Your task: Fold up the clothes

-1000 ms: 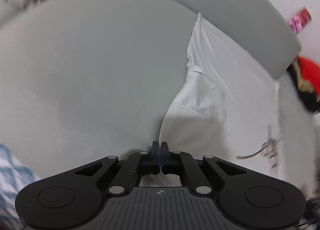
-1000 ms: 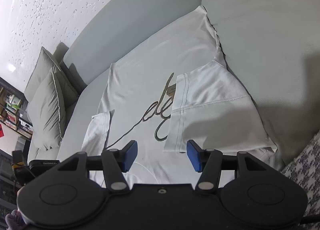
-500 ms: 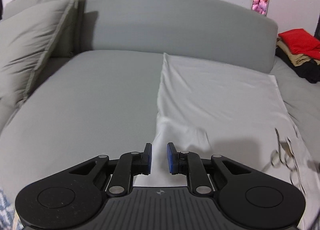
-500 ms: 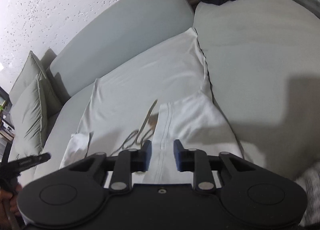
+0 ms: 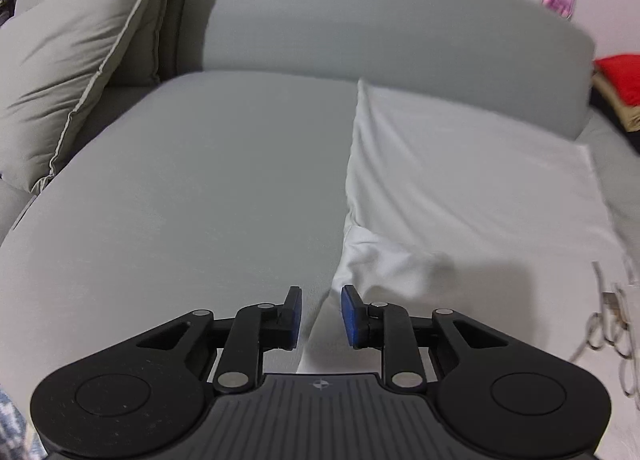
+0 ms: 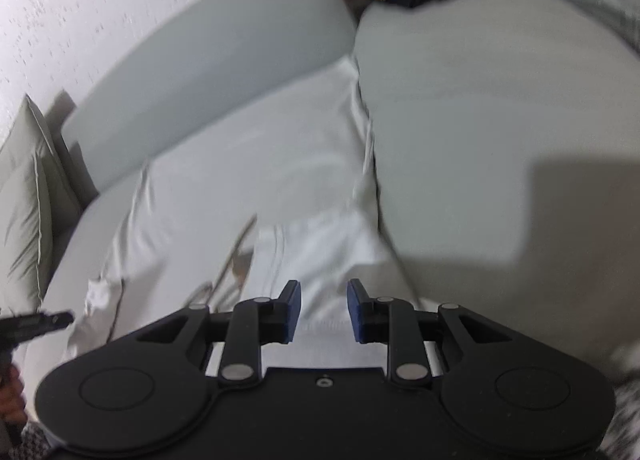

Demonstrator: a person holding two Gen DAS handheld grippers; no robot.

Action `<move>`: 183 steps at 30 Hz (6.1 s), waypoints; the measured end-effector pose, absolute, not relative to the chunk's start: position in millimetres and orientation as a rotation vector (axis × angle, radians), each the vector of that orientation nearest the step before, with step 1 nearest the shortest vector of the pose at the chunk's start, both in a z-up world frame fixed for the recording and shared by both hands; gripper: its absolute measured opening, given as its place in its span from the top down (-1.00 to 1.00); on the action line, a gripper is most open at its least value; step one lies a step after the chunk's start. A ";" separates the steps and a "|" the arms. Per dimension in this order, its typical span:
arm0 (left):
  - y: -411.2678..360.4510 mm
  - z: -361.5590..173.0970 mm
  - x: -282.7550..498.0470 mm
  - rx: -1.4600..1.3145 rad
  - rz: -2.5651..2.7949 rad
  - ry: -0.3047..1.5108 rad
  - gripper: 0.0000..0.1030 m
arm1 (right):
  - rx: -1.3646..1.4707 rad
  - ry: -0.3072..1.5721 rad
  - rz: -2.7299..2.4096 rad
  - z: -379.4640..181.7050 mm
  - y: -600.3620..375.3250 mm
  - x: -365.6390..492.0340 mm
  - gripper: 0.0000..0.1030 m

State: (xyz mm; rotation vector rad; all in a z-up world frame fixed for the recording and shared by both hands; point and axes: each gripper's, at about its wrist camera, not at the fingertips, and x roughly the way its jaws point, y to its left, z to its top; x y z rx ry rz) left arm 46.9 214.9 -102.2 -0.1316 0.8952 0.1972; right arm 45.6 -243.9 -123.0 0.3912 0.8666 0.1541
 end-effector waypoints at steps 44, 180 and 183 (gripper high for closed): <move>69.6 -100.0 -101.4 0.114 -0.072 0.852 0.46 | 0.027 0.961 0.531 -94.6 -152.0 -69.5 0.93; 87.6 -98.0 -27.5 0.271 -0.066 0.896 0.64 | 0.385 1.156 0.266 -96.1 -191.5 1.6 0.48; 90.0 -99.2 -71.8 0.300 -0.220 0.958 0.76 | 0.388 1.250 0.334 -98.3 -198.1 -33.0 0.51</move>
